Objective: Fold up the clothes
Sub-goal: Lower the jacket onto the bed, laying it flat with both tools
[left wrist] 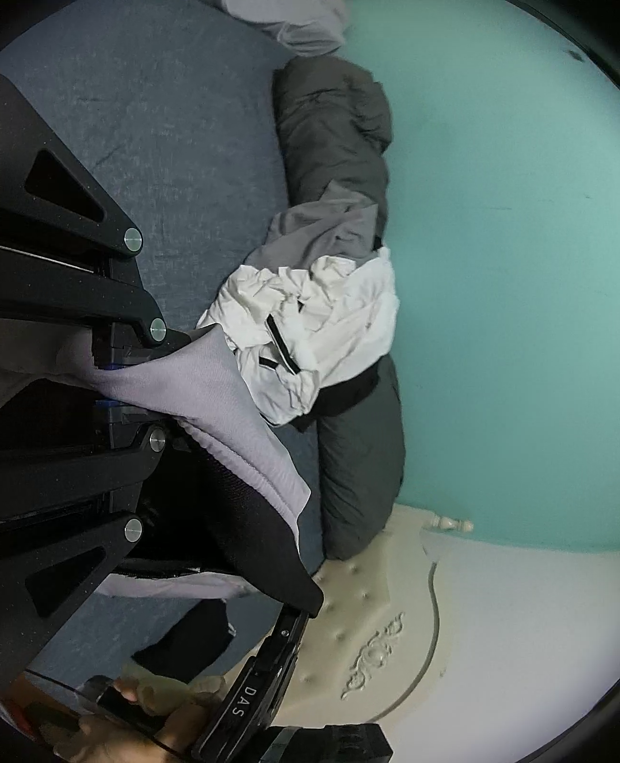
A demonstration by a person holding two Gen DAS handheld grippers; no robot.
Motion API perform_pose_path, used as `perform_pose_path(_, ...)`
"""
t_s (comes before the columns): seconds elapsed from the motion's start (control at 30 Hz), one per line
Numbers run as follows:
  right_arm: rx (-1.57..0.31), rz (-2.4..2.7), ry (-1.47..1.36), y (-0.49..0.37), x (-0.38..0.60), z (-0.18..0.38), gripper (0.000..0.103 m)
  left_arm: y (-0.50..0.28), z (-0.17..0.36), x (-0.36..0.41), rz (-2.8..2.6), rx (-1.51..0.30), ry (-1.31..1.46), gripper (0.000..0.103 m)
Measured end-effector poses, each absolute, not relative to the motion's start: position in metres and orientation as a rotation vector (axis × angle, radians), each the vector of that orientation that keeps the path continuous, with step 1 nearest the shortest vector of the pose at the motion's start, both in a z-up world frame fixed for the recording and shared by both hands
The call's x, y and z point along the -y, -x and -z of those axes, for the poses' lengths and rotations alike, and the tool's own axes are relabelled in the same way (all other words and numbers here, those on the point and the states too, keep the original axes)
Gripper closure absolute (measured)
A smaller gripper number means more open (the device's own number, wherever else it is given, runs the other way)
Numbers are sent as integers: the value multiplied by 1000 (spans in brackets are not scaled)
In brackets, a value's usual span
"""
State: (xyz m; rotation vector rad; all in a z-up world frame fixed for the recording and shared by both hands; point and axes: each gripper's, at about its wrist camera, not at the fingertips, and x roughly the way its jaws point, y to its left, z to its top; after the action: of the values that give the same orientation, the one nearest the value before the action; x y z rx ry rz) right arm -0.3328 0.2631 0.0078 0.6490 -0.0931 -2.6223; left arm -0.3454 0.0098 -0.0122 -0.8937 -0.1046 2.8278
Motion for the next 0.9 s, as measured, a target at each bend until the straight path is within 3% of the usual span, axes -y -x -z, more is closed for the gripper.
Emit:
perform_pose_path(0.27,95,2666,-711,418,-251,33,101,426,50,-5,-2847,150,958,96)
perform_pose_path(0.43,74,2674,-767,466,-246,71,101,473,109,-6,-2824,163,1069,96)
perform_pose_path(0.7,101,2606,-972,508,-242,186,101,510,224,-1,-2747,217,1332,93)
perform_pose_path(0.73,103,2594,-999,512,-240,200,101,514,240,0,-2731,228,1370,90)
perform_pose_path(0.77,106,2581,-1027,515,-239,214,101,516,253,1,-2717,231,1400,73)
perform_pose_path(0.8,109,2569,-1054,518,-238,229,101,518,267,2,-2702,242,1429,49)
perform_pose_path(0.87,115,2543,-1107,524,-236,257,98,518,283,5,-2695,272,1450,34)
perform_pose_path(0.9,129,2517,-1151,526,-236,272,98,517,290,8,-2694,283,1458,34)
